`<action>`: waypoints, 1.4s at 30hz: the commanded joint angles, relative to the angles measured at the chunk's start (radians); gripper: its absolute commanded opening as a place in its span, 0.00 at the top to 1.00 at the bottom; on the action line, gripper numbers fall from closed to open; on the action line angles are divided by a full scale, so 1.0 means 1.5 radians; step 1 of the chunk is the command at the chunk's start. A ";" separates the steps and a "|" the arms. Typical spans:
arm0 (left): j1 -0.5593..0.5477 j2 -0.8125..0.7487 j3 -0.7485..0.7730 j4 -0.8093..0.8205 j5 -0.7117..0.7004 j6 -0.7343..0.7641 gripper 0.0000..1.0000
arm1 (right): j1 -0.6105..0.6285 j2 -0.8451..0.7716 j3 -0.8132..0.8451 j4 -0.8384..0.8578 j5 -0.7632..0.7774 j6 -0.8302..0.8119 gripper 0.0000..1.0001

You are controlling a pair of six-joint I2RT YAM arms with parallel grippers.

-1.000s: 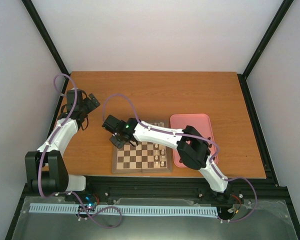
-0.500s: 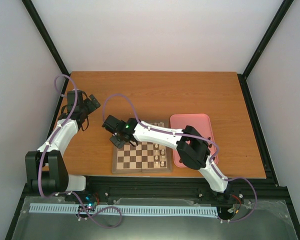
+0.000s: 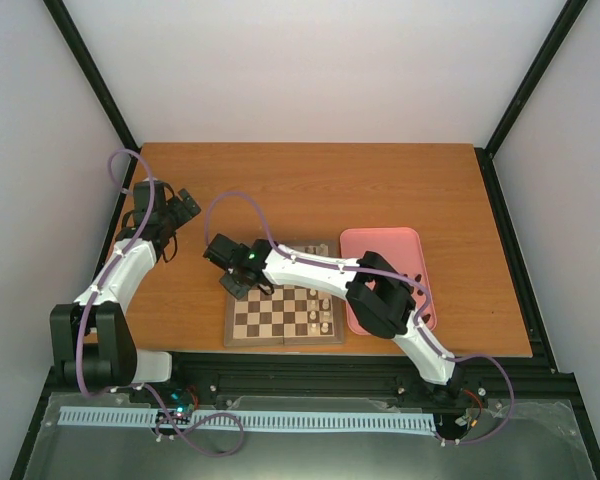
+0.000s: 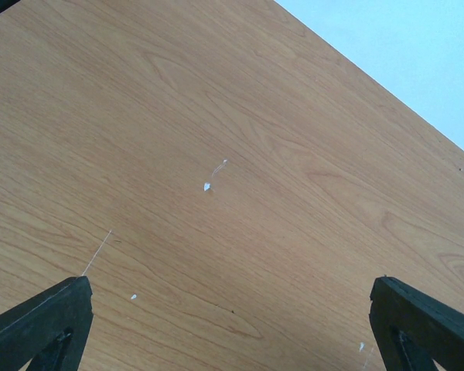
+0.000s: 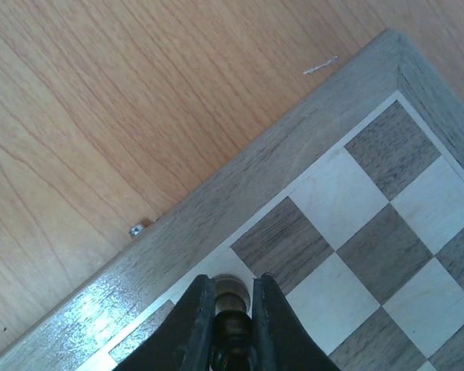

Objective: Set up the chess pieces on the board
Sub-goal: Place the chess piece on the chessboard.

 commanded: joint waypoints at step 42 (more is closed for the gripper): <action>0.003 -0.008 0.007 0.020 0.014 -0.002 0.00 | -0.021 -0.242 -0.136 -0.010 0.140 0.023 0.23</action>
